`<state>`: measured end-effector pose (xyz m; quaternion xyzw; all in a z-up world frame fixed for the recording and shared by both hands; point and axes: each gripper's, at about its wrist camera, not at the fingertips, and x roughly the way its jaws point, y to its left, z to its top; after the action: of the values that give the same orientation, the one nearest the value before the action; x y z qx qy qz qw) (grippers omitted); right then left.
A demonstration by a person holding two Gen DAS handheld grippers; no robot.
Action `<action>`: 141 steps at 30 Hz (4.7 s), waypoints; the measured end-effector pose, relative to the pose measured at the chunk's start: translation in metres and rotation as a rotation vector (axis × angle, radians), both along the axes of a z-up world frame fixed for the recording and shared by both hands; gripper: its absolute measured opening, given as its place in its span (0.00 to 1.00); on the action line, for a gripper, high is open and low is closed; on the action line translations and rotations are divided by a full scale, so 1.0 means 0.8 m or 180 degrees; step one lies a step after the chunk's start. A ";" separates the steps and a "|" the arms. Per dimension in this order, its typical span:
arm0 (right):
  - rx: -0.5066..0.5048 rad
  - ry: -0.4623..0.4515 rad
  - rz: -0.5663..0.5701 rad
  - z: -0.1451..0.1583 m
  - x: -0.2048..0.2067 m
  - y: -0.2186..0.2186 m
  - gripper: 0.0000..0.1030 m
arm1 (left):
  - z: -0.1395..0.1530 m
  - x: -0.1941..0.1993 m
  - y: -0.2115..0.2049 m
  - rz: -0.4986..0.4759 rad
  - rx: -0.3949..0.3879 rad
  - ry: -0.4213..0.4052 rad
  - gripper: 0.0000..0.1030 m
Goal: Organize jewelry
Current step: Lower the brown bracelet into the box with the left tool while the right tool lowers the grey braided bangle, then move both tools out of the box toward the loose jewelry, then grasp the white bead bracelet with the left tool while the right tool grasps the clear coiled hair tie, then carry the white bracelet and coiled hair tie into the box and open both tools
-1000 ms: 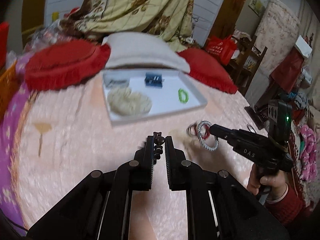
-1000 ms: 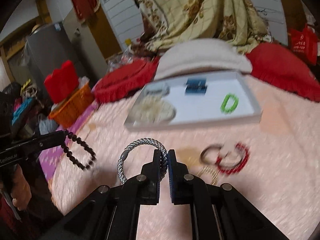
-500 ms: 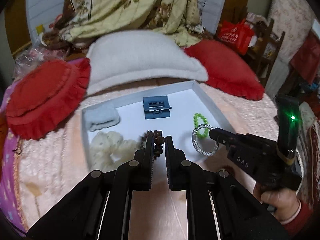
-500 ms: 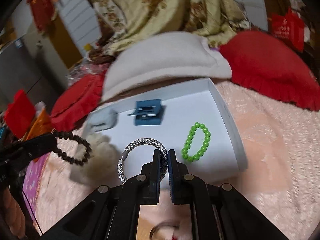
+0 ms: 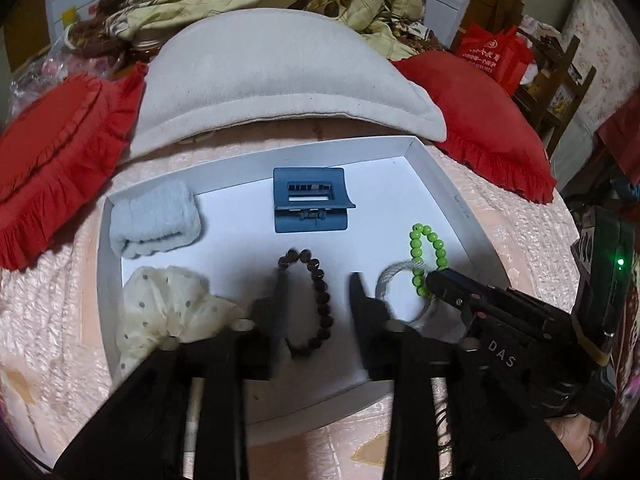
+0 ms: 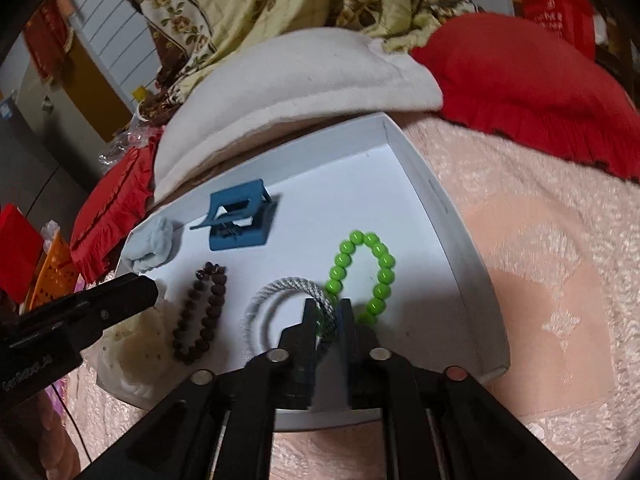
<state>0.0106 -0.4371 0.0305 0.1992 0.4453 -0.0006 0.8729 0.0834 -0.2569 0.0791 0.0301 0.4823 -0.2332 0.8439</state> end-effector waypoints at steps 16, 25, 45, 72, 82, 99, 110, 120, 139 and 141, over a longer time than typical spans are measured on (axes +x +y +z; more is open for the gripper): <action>-0.0409 0.0060 -0.0388 0.011 -0.036 -0.064 0.14 | -0.045 -0.077 0.011 -0.0270 0.0543 -0.0180 0.14; -0.0298 0.0118 -0.0143 0.003 -0.087 -0.041 0.12 | -0.050 -0.090 0.058 -0.0053 0.0272 0.0075 0.14; -0.0158 -0.0226 0.0642 0.012 -0.215 0.036 0.41 | -0.024 -0.225 0.232 0.0633 -0.0092 0.0035 0.38; 0.0096 -0.0099 0.0495 -0.016 -0.208 0.074 0.37 | -0.080 -0.258 0.231 0.0397 0.0407 -0.0231 0.39; -0.0827 0.0026 0.0479 -0.017 -0.192 0.116 0.19 | -0.081 -0.263 0.224 0.0504 0.0359 -0.0313 0.24; -0.0465 -0.0563 0.0587 0.064 -0.229 0.119 0.09 | 0.013 -0.296 0.220 0.0354 -0.0006 -0.0569 0.08; -0.0402 -0.0714 0.0476 0.101 -0.237 0.090 0.09 | 0.106 -0.300 0.192 0.0090 -0.0070 -0.0989 0.08; -0.0402 -0.0693 0.0348 0.115 -0.206 0.050 0.09 | 0.159 -0.250 0.141 -0.0112 -0.0078 -0.1043 0.08; -0.0410 -0.0237 0.0176 0.066 -0.024 -0.012 0.09 | 0.096 -0.078 -0.029 -0.0211 0.0197 -0.0557 0.08; -0.0458 -0.0176 0.0172 0.055 -0.008 -0.013 0.09 | 0.081 -0.060 -0.039 -0.0187 0.0199 -0.0449 0.08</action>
<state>0.0040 -0.4477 0.0743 0.1238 0.4251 -0.0036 0.8966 0.0358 -0.2880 0.1439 0.0870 0.4276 -0.2400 0.8672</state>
